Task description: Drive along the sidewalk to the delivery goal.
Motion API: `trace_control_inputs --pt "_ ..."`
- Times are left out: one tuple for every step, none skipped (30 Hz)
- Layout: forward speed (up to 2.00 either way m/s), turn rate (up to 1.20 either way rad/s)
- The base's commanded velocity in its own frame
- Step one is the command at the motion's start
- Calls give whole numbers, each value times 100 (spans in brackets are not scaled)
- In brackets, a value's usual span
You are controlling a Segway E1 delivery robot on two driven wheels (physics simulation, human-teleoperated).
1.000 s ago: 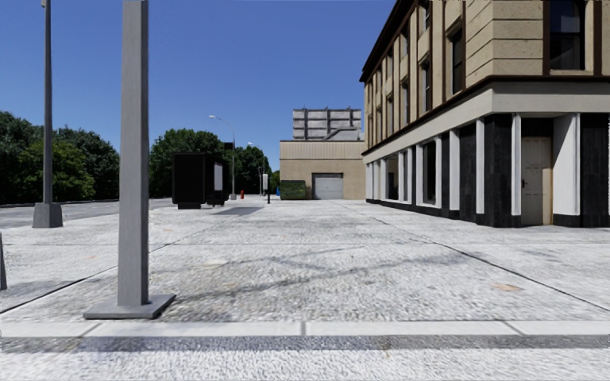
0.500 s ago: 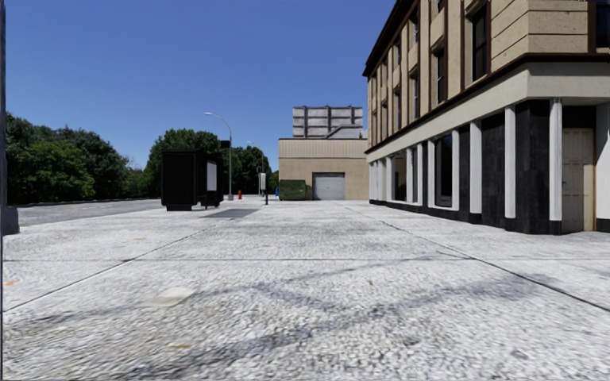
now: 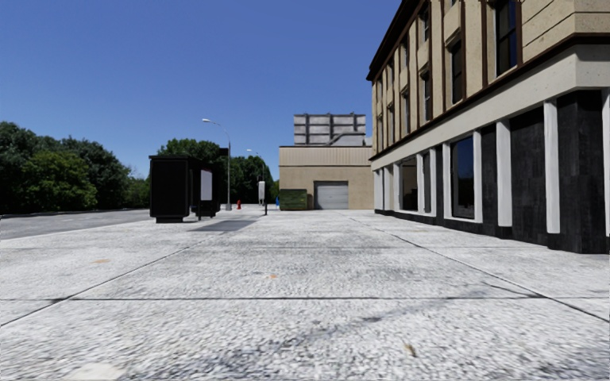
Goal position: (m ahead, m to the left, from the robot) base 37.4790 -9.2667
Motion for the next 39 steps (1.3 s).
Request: trace_control_inputs --pt "200 0" --pt "200 0" --pt "200 0" --pt "200 0" --pt "200 0" --pt "200 0" --pt "200 0" --pt "200 0" --pt "200 0" --pt "200 0" --pt "200 0" --pt "200 0" --pt "200 0" --pt "200 0" --pt "200 0" --pt "200 0" --pt "200 0" --pt "200 0" --pt "200 0" --pt "200 0" --pt "200 0" --pt "200 0" --pt "200 0" --pt "200 0" --pt "200 0" --pt "200 0" --pt "200 0" --pt "200 0" --pt "200 0" --pt "200 0" --pt "200 0" --pt "200 0" --pt "200 0" --pt "200 0" --pt "200 0" --pt "200 0" --pt "200 0" --pt "200 0" --pt "200 0"
